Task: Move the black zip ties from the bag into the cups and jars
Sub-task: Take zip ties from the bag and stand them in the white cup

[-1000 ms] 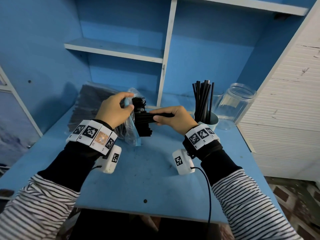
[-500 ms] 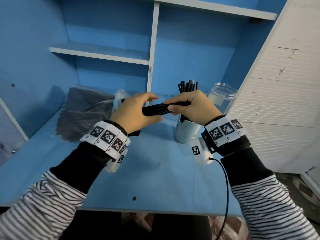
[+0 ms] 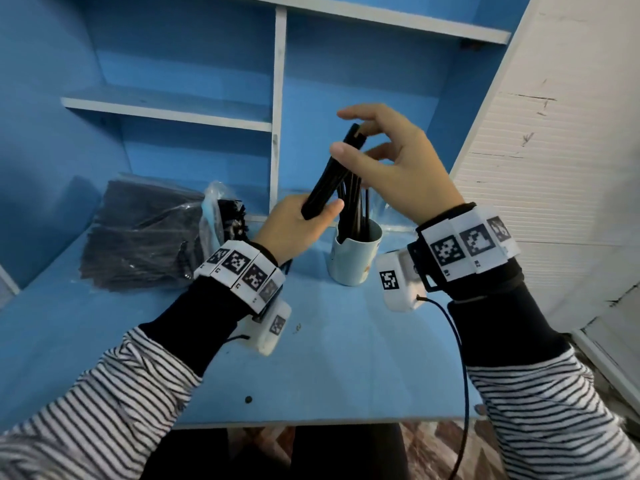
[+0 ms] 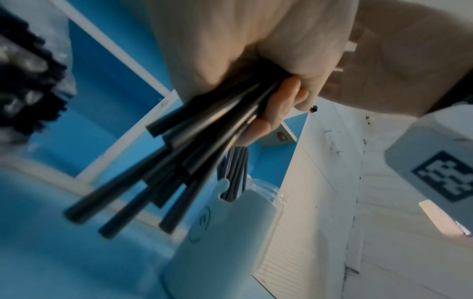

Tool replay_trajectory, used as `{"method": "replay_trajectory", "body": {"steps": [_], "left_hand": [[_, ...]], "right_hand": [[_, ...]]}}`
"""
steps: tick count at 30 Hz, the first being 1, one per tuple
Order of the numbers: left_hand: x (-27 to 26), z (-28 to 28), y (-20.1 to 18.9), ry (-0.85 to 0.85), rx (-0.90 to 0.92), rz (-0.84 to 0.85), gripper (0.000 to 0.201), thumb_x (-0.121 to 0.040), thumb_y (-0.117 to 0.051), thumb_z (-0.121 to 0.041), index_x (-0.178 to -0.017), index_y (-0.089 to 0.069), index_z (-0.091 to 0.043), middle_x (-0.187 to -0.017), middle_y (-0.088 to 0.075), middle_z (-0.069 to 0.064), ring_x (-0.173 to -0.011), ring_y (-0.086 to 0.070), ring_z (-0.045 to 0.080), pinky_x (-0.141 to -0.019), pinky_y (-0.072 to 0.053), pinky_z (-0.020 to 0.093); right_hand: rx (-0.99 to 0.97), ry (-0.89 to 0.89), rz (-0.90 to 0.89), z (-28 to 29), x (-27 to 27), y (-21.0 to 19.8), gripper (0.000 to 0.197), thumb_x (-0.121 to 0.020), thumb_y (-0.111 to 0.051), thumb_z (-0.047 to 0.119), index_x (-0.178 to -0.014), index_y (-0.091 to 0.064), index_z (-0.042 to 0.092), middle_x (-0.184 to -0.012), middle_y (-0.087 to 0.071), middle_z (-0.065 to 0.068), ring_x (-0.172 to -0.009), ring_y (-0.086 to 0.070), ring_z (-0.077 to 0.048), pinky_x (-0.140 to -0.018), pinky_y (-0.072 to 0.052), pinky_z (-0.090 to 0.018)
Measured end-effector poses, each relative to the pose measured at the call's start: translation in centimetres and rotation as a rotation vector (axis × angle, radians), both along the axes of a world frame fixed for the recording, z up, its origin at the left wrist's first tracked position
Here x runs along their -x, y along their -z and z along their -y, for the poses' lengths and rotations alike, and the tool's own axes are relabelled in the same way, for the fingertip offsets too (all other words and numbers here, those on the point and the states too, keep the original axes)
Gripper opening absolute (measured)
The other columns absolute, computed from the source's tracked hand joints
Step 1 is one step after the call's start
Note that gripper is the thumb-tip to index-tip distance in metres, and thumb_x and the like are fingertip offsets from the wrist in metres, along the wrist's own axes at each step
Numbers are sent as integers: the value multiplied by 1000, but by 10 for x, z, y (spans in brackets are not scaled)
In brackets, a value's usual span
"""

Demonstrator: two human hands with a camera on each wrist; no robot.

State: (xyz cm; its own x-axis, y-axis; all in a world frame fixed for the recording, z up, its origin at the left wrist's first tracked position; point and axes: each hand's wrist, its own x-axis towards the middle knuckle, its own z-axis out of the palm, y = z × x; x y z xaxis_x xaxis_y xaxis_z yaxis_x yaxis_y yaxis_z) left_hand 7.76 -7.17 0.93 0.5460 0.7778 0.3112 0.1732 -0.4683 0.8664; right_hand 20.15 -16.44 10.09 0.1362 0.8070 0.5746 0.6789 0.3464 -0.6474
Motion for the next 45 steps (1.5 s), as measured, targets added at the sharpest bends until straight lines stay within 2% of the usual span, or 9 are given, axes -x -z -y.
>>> {"method": "replay_trajectory", "body": {"steps": [4,11,19,25,28,32,36,40,45], "left_hand": [[-5,12,13,102,165,116,49,-93,-61,-36,-51,-41,-19,-44,-42,-4,-46,-43,15,-58,-43,28],[3,13,38,57,247,-9,20,-92,-61,-17,-77,-63,-4,-75,-67,4,-60,-60,-6,-63,-45,8],[12,7,45,93,242,-238,36,-94,-59,-36,-86,-70,-3,-80,-68,-4,-71,-61,0,-62,-43,5],[16,5,35,21,268,-150,43,-95,-53,-42,-62,-51,-14,-66,-60,0,-80,-71,11,-78,-43,26],[19,13,20,141,197,-186,39,-96,-50,-44,-67,-50,-18,-61,-51,-2,-72,-69,10,-81,-47,31],[18,24,10,356,194,-278,31,-87,-59,-44,-68,-60,-20,-56,-53,-4,-61,-56,15,-78,-52,44],[10,33,8,427,148,-453,41,-88,-63,-39,-61,-51,-12,-53,-51,-5,-63,-53,16,-78,-52,38],[2,31,4,424,122,-273,25,-82,-73,-36,-74,-54,-22,-63,-56,-10,-62,-55,8,-63,-48,23],[-9,18,9,198,132,59,60,-54,-84,-47,-99,-50,-28,-99,-57,-8,-95,-60,5,-88,-50,21]], "right_hand": [[-80,-88,50,-6,15,10,42,-93,-59,16,-132,-48,26,-127,-52,9,-114,-55,-5,-92,-52,-25],[47,-135,273,-24,26,59,21,-94,-53,9,-110,-67,10,-110,-64,1,-104,-60,-9,-94,-44,-15],[21,-128,290,-25,32,58,24,-94,-56,10,-116,-64,7,-112,-60,4,-96,-58,-2,-93,-44,-15],[66,-32,116,-11,23,50,81,-82,-74,36,-147,-27,21,-139,-40,2,-115,-49,-9,-91,-41,-8],[101,33,99,-9,16,48,92,-71,-79,46,-145,-29,21,-126,-44,2,-98,-48,-5,-78,-39,-3],[250,-134,145,-2,12,51,47,-72,-81,44,-111,-59,29,-102,-61,-7,-92,-58,-16,-78,-48,-27],[334,-223,146,4,10,58,13,-84,-73,25,-94,-72,16,-84,-68,7,-80,-64,-6,-74,-51,-19],[282,-158,55,10,-4,48,13,-88,-67,11,-77,-67,4,-64,-62,8,-58,-58,0,-56,-42,-10],[68,76,-3,12,-35,22,21,-89,-64,14,-75,-65,-1,-56,-57,8,-50,-53,-2,-51,-39,-10]]}}
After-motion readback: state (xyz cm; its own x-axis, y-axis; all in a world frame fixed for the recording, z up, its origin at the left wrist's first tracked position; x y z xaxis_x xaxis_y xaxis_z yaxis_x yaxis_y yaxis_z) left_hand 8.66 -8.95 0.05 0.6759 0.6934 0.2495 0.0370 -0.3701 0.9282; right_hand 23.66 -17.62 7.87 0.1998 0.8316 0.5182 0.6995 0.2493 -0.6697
